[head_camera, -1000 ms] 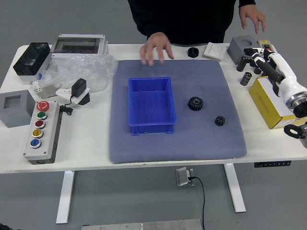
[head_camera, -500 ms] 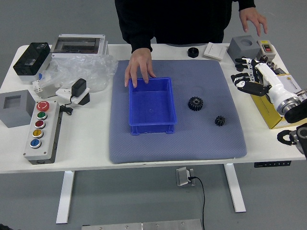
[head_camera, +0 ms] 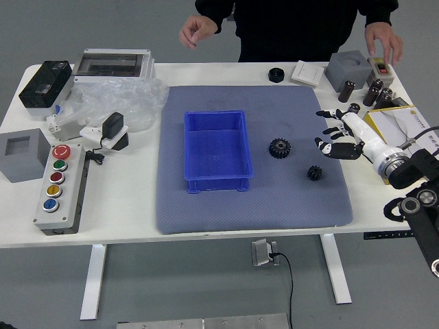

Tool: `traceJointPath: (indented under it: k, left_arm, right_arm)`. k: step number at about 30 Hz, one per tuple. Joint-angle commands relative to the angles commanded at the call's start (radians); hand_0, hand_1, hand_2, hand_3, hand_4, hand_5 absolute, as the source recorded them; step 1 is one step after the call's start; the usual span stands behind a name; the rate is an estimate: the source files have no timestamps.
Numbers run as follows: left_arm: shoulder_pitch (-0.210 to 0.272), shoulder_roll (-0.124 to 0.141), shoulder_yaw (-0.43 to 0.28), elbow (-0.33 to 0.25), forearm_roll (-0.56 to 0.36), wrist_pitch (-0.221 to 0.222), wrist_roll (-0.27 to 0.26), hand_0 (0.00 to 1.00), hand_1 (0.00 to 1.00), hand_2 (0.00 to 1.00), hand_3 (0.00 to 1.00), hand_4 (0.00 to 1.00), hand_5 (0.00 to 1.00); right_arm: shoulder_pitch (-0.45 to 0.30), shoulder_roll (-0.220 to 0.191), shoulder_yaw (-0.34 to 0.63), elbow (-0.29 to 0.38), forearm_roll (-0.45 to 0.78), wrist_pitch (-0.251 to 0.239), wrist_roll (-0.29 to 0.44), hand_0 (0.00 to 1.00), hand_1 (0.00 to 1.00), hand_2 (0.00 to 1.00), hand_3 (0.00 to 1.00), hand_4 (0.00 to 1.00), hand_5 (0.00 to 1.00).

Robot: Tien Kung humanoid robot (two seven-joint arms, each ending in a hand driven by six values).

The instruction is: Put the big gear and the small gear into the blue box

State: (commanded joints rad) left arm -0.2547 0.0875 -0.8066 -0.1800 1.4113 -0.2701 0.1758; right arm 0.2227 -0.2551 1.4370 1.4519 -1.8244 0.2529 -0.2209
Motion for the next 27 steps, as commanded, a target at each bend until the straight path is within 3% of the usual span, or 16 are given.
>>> traceJointPath:
  k: [14,27]
  left_arm:
    - [0.002,0.001,-0.003,0.000,-0.002,0.000,0.001,0.891,0.871,0.871,0.850,0.838,0.548]
    - [0.001,0.000,-0.002,0.000,-0.006,-0.001,0.000,0.891,0.871,0.869,0.851,0.837,0.549]
  right_arm:
    - [0.014,-0.042,-0.123,0.048,-0.230,0.089,-0.079,0.878,0.887,0.918,0.869,0.643,0.063]
    - [0.031,-0.063,-0.237,0.035,-0.381,0.126,-0.112,0.880,0.868,0.877,0.875,0.651,0.101]
